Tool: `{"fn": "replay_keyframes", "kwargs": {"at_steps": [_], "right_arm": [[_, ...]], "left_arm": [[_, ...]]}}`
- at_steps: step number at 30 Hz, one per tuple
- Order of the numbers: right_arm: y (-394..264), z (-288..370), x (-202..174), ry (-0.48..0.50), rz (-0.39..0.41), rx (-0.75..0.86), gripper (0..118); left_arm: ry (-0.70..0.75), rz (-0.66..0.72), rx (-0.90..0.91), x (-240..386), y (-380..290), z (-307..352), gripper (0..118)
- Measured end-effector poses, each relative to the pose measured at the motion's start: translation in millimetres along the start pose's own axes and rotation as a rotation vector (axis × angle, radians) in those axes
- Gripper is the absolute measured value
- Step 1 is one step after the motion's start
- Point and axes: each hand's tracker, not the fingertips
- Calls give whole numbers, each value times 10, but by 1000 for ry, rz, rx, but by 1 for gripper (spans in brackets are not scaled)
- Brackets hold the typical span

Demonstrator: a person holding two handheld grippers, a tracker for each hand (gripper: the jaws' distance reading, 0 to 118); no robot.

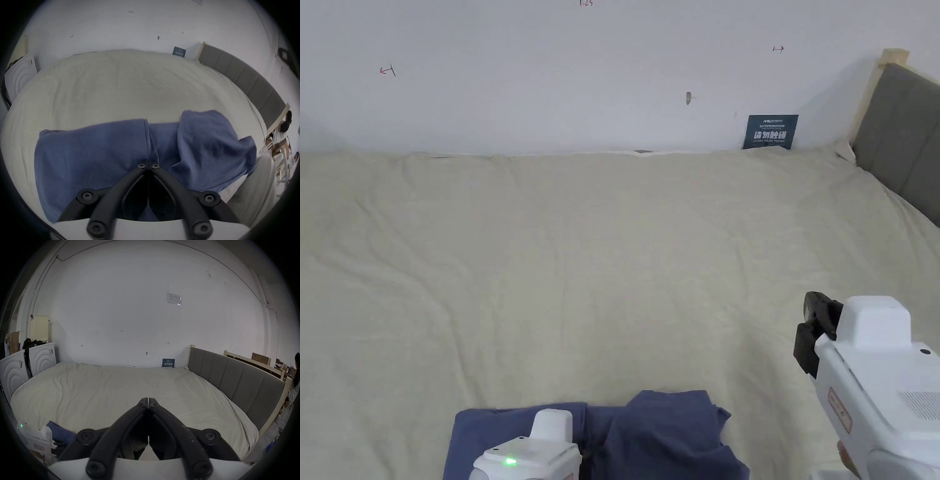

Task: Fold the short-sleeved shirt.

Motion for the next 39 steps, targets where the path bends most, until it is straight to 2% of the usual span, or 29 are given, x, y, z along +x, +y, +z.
{"fn": "replay_keyframes", "kwargs": {"at_steps": [6,9,11,13,16,17,18,26,27,28,30,31,35,37,39], "right_arm": [[47,5,-73,14,1,10,1],[71,1,-123,25,7,15,1],[79,-7,-158,32,7,18,1],[101,9,-233,39,5,18,1],[101,0,-303,48,6,13,1],[101,-5,-324,52,7,10,1],[98,-10,-346,57,9,8,1],[86,-83,-441,80,26,-8,1],[83,-82,-448,80,27,-9,1],[77,-89,-447,81,30,-10,1],[56,-115,-428,80,35,-17,1],[51,-122,-427,78,40,-21,1],[31,-153,-387,70,40,-31,1],[22,-163,-368,67,39,-32,1],[21,-175,-351,65,38,-35,1]], "left_arm": [[-123,135,104,-362,329,611,1],[-202,200,103,-708,449,874,6],[-276,275,42,-992,506,988,22],[-283,342,42,-1228,483,1074,48],[-277,454,12,-1579,418,1092,102],[-271,477,-11,-1686,392,1081,114],[-266,496,-25,-1783,348,1050,118],[-275,561,-137,-2268,58,699,118],[-280,567,-153,-2288,25,647,113],[-277,566,-148,-2301,-4,613,105],[-278,571,-143,-2338,-47,519,78],[-278,568,-141,-2326,-59,478,69],[-296,541,-130,-2238,-73,391,50],[-277,534,-134,-2206,-63,350,21],[-265,514,-146,-2150,-65,335,13]]}}
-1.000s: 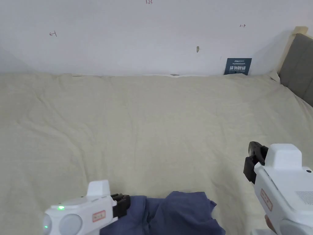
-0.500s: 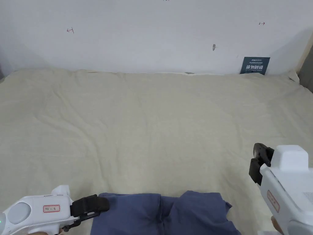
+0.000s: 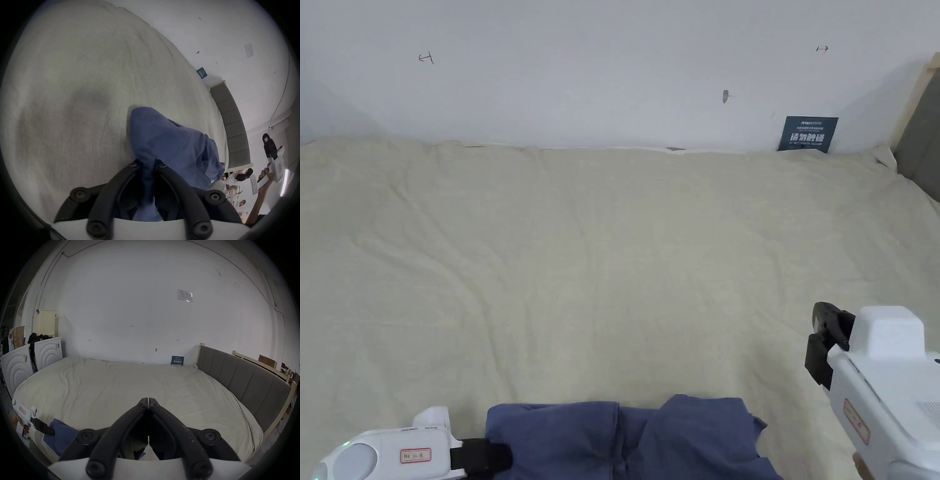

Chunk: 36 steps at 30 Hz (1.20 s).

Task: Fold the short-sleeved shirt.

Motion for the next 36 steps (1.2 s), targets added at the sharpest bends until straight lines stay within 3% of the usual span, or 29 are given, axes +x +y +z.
{"fn": "replay_keyframes", "kwargs": {"at_steps": [8,12,17,21,28,30,36], "right_arm": [[14,-14,50,4,-5,6,1],[33,10,52,17,-12,18,1],[28,84,96,26,-17,34,1],[22,116,155,21,-11,40,1],[0,160,277,10,-29,50,1],[-9,191,306,6,-37,53,1],[-75,254,428,-13,-58,49,1]], "left_arm": [[43,-102,72,241,-46,323,9],[143,-159,120,244,-19,610,9],[222,-111,156,223,57,972,9],[224,-155,160,615,47,1086,9],[178,-269,93,1614,64,821,9],[157,-348,54,1879,27,635,9],[156,-414,-88,2383,-102,-78,9]]}}
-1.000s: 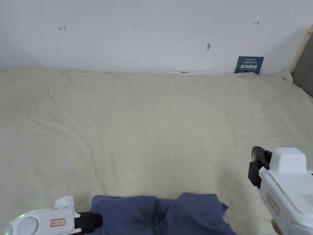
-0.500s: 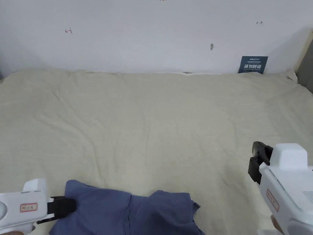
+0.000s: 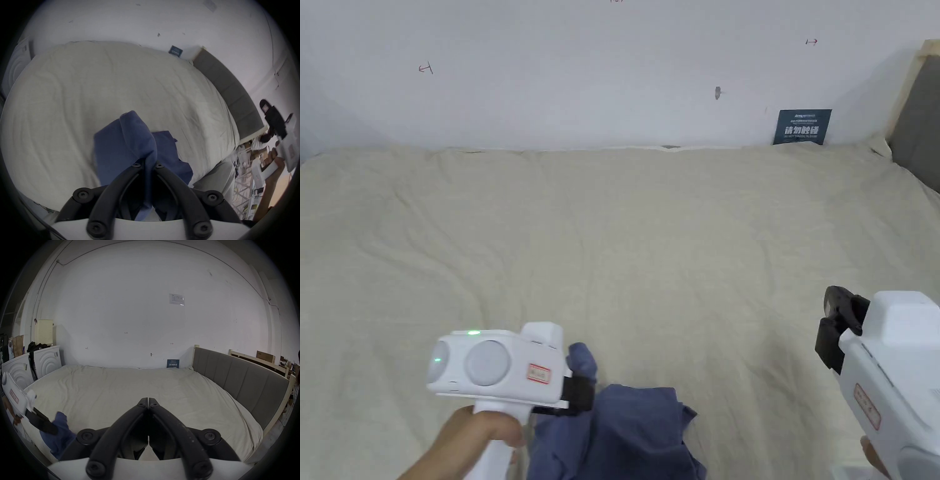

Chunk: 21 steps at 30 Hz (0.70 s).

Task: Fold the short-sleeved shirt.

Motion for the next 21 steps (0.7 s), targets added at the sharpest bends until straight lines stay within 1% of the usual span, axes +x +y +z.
{"fn": "replay_keyframes", "kwargs": {"at_steps": [3,5,8,11,12,13,14,15,16,17,18,21], "right_arm": [[-19,21,70,-15,-4,-5,1],[-30,36,119,-22,-5,-8,1],[-54,57,192,-39,-19,-10,1],[-71,65,232,-53,-21,-19,1],[-76,71,247,-55,-20,-22,1],[-80,75,253,-56,-18,-24,1],[-82,79,254,-58,-15,-25,1],[-82,83,257,-60,-14,-26,1],[-81,86,261,-61,-15,-26,1],[-81,88,264,-62,-17,-26,1],[-79,90,266,-63,-19,-25,1],[-50,100,253,-61,-22,-18,1]], "left_arm": [[-1,-72,-64,302,0,-355,9],[-10,-65,-91,438,-13,-580,9],[36,-93,-111,652,-83,-915,9],[57,-93,-122,755,-163,-1150,14],[54,-95,-124,766,-183,-1194,24],[35,-91,-127,760,-185,-1212,40],[4,-65,-137,759,-190,-1214,62],[-35,-48,-128,787,-191,-1152,86],[-49,-46,-124,799,-191,-1118,102],[-48,-47,-113,818,-188,-1070,111],[-51,-50,-92,832,-185,-1016,112],[-35,-82,31,835,-148,-733,111]]}}
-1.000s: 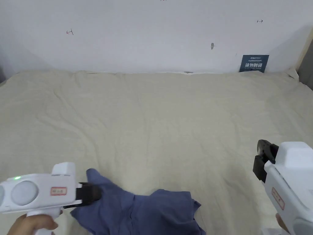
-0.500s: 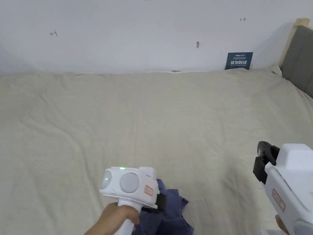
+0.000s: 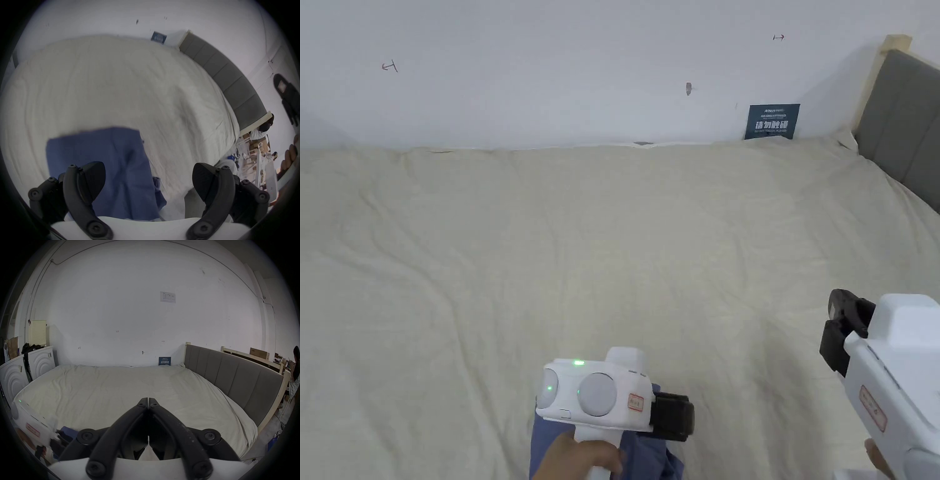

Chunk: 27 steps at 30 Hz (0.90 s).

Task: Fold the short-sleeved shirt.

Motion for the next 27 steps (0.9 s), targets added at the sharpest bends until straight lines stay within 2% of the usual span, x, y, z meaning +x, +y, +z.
{"fn": "replay_keyframes", "kwargs": {"at_steps": [3,5,7,8,9,10,11,13,17,27], "right_arm": [[46,24,-38,7,3,12,1],[75,46,-73,14,4,22,1],[97,60,-104,19,6,31,1],[103,62,-115,24,7,34,1],[106,63,-127,28,8,36,1],[109,67,-139,30,9,38,1],[111,70,-150,33,11,40,1],[108,69,-161,40,13,40,1],[91,77,-173,47,12,40,1],[81,50,-57,22,28,16,1]], "left_arm": [[58,-26,166,-35,-18,299,111],[127,-56,287,-77,-79,454,105],[174,-67,378,-129,-149,565,81],[183,-61,410,-169,-196,596,60],[189,-57,431,-208,-244,612,26],[198,-57,453,-244,-256,610,8],[190,-42,427,-285,-291,583,2],[145,-23,410,-370,-377,532,0],[171,-33,370,-376,-563,303,0],[110,-41,247,-28,-687,-358,0]]}}
